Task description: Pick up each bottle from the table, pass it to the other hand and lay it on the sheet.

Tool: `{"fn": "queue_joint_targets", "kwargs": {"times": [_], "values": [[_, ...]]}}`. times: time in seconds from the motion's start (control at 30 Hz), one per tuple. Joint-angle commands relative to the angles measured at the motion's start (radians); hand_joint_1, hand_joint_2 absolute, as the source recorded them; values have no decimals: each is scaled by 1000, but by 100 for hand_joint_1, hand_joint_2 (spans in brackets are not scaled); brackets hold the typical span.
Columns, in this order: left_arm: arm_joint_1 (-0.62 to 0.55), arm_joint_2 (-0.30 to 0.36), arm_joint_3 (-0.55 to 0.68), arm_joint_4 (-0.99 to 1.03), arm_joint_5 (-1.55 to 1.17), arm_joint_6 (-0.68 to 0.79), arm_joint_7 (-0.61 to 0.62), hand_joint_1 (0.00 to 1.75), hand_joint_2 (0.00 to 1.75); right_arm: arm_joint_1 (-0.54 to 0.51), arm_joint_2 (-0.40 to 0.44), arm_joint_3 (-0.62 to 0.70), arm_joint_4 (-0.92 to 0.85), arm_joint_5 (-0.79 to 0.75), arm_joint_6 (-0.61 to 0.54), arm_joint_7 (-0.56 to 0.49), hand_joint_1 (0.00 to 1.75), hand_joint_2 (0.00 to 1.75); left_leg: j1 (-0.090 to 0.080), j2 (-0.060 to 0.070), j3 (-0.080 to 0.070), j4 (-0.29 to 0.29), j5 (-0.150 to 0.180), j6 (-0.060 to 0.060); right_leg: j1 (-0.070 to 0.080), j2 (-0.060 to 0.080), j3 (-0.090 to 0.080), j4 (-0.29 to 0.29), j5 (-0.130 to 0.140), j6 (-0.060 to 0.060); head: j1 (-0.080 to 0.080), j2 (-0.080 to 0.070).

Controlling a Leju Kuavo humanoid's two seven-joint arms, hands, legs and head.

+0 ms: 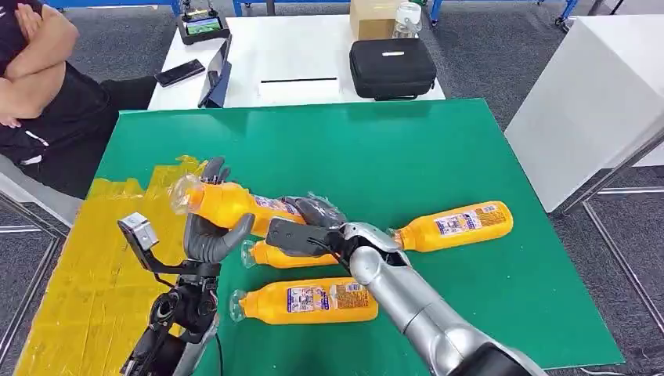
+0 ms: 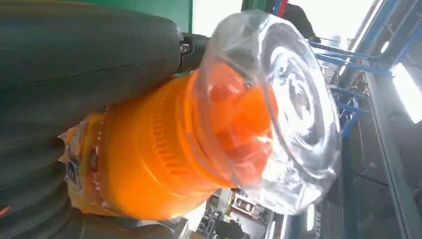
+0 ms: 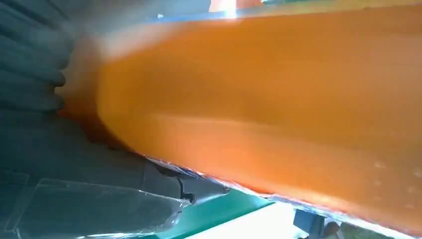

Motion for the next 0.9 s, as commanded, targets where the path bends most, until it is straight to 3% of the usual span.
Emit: {"fn": "queue_joint_targets", "kwargs": {"times": [0.03,0.3,0.8,0.83,0.87,0.9], "values": [[-39,2,-34,34,-1,1,8,0,175,-77,29,118,123,98,-44,61,166,175,-1,0,2,0,0,0,-1,-1,2,1,-1,0,0,0],[-36,-10,-49,-5,-16,24,32,0,175,-57,107,288,108,291,-65,143,166,175,-1,3,4,0,-2,-2,-1,2,3,1,-2,-2,0,0],[-22,-10,-36,-51,16,-1,62,0,175,-39,105,300,46,315,-46,156,169,175,0,-1,1,0,0,-1,0,-2,1,1,-1,-1,0,0],[-19,-9,-34,-56,25,-11,63,30,175,-38,105,300,46,316,-46,155,168,175,0,0,-1,0,0,-1,0,-1,0,0,-1,-1,0,0],[-14,-8,-33,-63,27,-14,63,150,175,-36,107,298,47,316,-43,154,169,175,0,0,1,0,0,-1,0,-2,1,1,-2,-1,0,0],[-9,-9,-32,-76,27,-18,60,175,175,-32,107,297,45,318,-47,151,169,175,0,0,0,0,0,-1,0,-1,0,0,-1,-1,0,0]]}}
